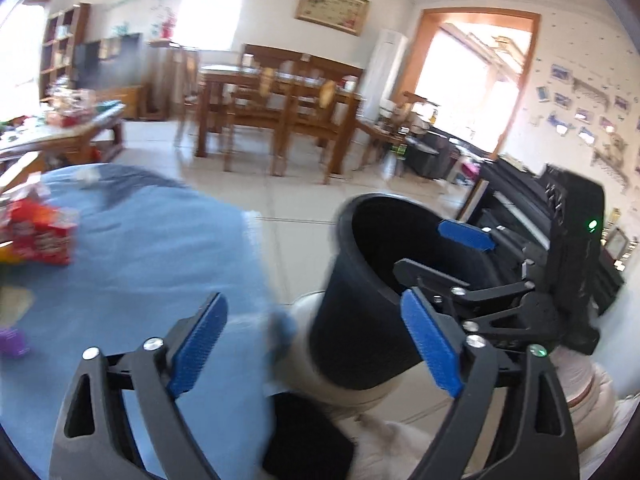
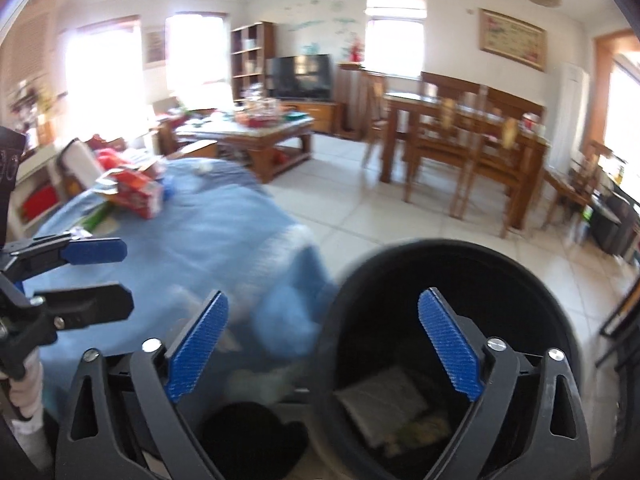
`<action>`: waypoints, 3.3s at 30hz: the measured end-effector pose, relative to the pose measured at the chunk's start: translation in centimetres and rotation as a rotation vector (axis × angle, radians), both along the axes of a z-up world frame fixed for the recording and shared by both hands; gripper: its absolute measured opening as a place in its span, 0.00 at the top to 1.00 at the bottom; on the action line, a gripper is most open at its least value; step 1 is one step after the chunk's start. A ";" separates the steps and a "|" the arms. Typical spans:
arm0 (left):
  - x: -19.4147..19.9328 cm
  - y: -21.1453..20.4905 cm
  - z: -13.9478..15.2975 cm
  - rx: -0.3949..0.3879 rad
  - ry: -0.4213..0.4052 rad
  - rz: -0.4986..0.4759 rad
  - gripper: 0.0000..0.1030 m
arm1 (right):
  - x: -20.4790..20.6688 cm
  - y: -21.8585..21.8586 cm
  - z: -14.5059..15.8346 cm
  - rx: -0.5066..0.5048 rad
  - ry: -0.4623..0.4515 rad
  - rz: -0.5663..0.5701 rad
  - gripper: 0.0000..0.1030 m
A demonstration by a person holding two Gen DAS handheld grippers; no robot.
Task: Collect trash
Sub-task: 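Grasp the purple tube with left tool while right tool grasps the red juice carton, then carry the purple tube and red carton over the bin with both tools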
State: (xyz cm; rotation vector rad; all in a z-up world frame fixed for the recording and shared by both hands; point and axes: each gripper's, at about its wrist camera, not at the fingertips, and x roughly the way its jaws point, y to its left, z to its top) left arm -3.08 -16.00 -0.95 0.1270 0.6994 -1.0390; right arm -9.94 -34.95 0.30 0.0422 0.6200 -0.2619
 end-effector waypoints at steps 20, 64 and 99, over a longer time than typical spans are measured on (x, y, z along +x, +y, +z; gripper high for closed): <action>15.0 14.2 -3.8 0.448 -0.187 -0.233 0.13 | 22.6 13.9 2.2 -0.021 0.105 0.544 0.07; 9.3 11.0 1.5 -0.075 -0.039 -0.157 0.76 | 9.3 6.4 2.7 0.363 -0.040 0.318 0.68; -0.1 -19.3 -5.8 0.124 0.114 -0.484 0.76 | -9.4 -13.8 -7.0 0.284 0.117 -0.235 0.67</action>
